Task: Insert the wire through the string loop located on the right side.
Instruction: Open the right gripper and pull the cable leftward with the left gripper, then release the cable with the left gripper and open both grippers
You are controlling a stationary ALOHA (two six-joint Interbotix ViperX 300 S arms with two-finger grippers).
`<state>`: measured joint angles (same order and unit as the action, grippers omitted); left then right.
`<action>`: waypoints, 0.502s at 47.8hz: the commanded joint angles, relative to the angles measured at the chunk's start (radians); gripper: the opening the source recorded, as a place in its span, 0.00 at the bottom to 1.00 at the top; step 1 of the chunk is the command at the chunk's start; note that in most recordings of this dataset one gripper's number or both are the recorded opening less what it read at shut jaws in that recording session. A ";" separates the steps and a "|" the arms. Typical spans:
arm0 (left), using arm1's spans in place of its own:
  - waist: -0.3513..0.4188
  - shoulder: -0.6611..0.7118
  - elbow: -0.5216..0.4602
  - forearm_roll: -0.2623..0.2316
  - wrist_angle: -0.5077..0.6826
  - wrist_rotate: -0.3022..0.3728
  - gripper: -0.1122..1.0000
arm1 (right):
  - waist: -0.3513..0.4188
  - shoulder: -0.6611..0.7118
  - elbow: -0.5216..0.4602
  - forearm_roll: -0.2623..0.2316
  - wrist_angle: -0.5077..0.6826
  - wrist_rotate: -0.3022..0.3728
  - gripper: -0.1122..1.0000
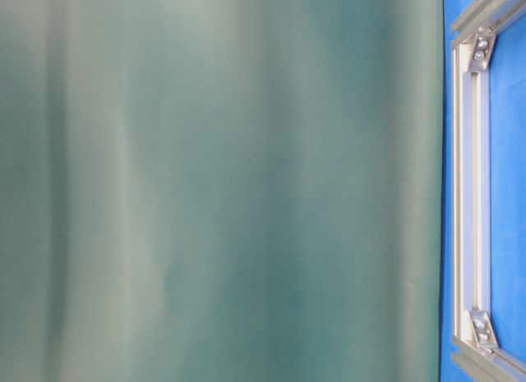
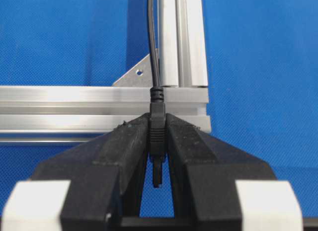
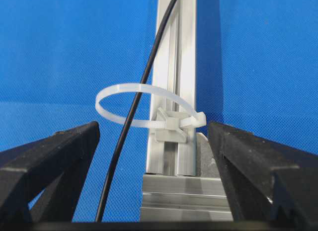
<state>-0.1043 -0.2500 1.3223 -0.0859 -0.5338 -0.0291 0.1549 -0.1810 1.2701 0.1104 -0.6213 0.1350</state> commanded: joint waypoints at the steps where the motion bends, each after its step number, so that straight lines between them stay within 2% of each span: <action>1: -0.002 -0.011 -0.017 0.003 -0.005 0.002 0.17 | 0.000 -0.008 -0.015 0.000 -0.003 -0.002 0.96; 6: -0.003 -0.011 -0.023 0.003 -0.003 0.000 0.18 | 0.000 -0.008 -0.021 0.002 0.011 -0.002 0.96; 8: -0.003 -0.011 -0.023 0.003 -0.003 -0.006 0.22 | 0.000 -0.008 -0.026 0.000 0.018 -0.002 0.96; 19: -0.003 -0.012 -0.026 0.003 0.006 -0.002 0.82 | 0.000 -0.020 -0.044 0.002 0.069 0.000 0.96; 21: -0.003 -0.015 -0.028 0.003 0.006 -0.002 0.88 | -0.002 -0.028 -0.046 0.002 0.075 0.000 0.96; 24: -0.003 -0.021 -0.029 0.003 0.006 -0.002 0.89 | -0.005 -0.044 -0.046 0.002 0.084 0.000 0.96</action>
<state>-0.1058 -0.2531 1.3085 -0.0859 -0.5231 -0.0322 0.1549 -0.1948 1.2410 0.1104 -0.5415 0.1350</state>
